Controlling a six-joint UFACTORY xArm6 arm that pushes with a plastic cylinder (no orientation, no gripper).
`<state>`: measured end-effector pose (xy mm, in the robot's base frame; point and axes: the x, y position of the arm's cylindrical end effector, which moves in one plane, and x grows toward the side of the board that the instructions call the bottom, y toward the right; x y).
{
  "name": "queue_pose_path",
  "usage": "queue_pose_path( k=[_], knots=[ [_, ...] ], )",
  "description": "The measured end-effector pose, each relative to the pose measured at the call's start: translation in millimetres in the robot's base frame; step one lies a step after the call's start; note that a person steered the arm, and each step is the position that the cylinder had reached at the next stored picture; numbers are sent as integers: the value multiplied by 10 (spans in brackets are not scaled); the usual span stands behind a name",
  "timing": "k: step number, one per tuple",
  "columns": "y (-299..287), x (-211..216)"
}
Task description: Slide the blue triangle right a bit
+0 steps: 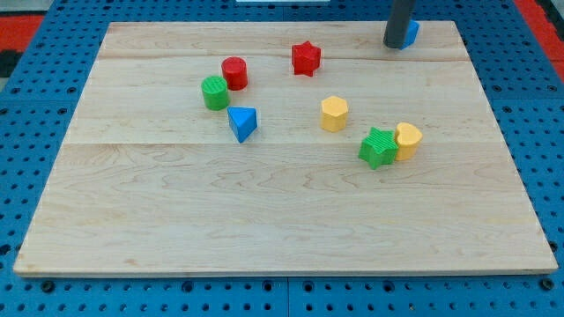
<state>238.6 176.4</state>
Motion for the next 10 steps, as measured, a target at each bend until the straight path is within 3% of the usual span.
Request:
queue_pose_path(
  k=[4, 7, 9, 10],
  knots=[
    [-192, -466],
    [193, -464],
    [-233, -398],
    [-149, -159]
  ],
)
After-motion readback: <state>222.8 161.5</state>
